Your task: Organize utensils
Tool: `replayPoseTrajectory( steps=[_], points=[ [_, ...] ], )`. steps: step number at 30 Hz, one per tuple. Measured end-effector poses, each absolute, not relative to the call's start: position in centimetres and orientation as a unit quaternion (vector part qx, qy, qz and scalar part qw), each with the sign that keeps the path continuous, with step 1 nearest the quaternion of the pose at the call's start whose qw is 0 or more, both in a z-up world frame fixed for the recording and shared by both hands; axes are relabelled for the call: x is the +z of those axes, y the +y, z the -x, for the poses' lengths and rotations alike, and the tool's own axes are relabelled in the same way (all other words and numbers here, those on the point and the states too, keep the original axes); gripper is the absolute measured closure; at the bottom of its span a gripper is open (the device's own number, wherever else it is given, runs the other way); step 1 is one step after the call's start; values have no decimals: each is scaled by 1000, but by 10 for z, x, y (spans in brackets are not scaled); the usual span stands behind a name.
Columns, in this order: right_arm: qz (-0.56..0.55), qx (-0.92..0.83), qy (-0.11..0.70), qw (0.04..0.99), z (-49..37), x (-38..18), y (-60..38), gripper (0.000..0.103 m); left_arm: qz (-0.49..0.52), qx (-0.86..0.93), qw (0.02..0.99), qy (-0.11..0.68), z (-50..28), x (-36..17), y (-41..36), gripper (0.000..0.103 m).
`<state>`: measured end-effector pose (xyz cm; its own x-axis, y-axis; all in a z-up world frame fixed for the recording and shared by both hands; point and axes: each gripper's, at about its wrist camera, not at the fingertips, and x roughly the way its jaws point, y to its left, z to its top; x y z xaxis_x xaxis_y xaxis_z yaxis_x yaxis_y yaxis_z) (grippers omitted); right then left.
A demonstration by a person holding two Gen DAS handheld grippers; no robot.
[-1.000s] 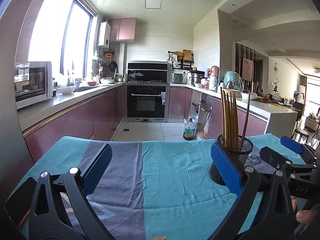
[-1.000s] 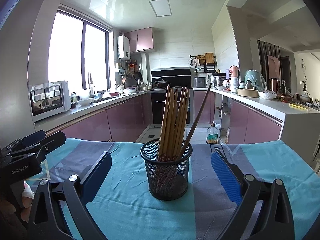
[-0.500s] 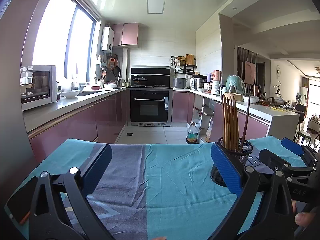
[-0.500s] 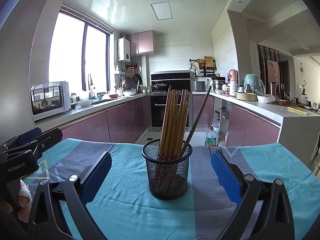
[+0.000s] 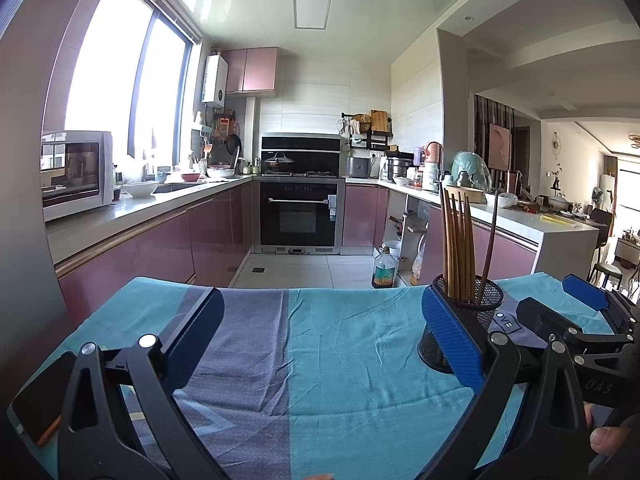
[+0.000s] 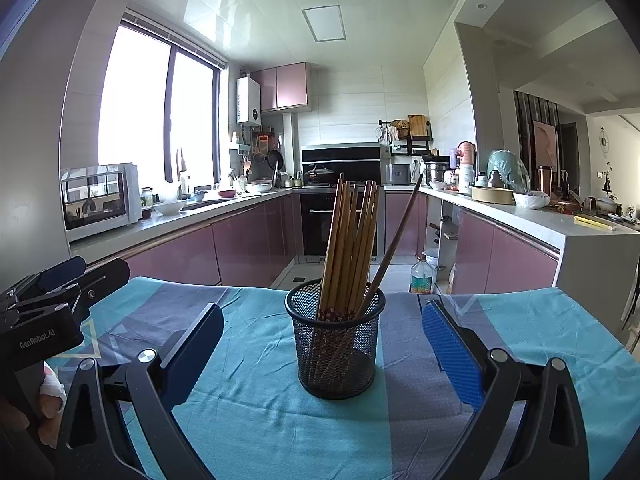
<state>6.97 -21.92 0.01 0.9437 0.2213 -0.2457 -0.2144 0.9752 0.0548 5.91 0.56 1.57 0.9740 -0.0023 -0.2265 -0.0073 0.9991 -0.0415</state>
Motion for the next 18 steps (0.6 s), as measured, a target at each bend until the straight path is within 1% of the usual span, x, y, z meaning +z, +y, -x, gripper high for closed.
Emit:
replayPoseTrajectory(
  steps=[18],
  points=[
    [-14, 108, 126, 986, -69, 0, -221, 7, 23, 1, 993, 117, -60, 11, 3, 6]
  ],
)
